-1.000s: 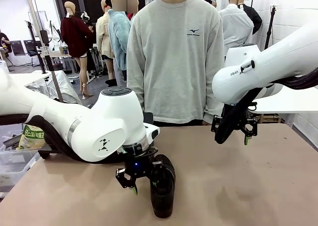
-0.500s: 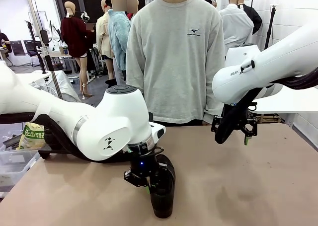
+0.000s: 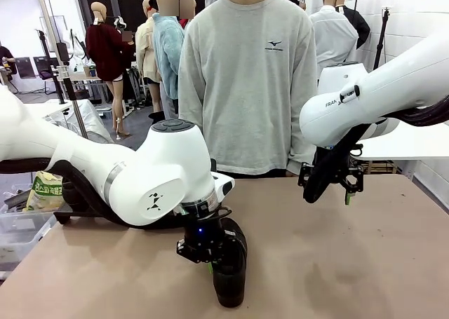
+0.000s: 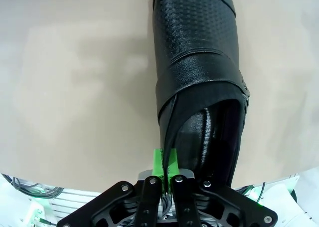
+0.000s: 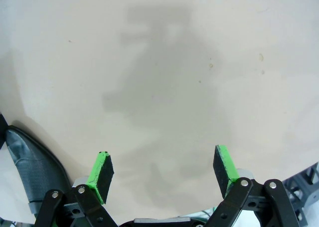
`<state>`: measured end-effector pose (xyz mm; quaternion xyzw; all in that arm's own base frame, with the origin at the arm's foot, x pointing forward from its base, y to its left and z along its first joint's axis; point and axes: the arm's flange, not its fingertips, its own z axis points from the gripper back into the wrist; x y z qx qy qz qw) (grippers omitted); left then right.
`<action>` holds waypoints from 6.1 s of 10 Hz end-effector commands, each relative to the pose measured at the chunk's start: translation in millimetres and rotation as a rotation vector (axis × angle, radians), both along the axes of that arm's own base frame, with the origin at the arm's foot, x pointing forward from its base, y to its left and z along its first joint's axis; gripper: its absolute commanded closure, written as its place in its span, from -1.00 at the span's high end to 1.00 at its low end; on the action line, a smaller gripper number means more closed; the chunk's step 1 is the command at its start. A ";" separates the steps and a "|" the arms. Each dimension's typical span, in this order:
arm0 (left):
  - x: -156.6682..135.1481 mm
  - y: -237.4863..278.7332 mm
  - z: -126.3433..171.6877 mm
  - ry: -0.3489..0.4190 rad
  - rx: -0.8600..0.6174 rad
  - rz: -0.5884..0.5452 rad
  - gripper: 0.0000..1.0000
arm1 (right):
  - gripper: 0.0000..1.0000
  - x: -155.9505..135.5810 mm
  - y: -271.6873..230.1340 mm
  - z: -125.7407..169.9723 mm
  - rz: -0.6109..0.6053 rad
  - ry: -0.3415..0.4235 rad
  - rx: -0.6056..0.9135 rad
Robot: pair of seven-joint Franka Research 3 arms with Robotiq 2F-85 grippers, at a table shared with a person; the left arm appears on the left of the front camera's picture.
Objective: Organize the shoes by placing them on the stand.
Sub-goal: Place the Shoe from the middle of the table onto the Shoes Stand.
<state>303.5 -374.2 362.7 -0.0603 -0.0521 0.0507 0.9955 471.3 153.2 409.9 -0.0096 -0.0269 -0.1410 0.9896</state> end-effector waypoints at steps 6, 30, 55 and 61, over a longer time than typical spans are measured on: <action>0.6 23.5 82.2 -0.183 -0.081 -0.029 -1.00 | 1.00 0.2 -0.8 -0.8 0.008 -0.003 -0.011; 135.8 68.3 67.1 -0.545 0.002 0.118 -1.00 | 1.00 0.2 -0.8 -0.8 0.008 -0.003 -0.011; 141.5 67.9 74.2 -0.520 0.050 0.096 1.00 | 1.00 0.2 -0.8 -0.8 0.008 -0.003 -0.011; 144.1 68.7 71.0 -0.521 0.042 0.083 1.00 | 1.00 0.2 -0.8 -0.8 0.008 -0.003 -0.011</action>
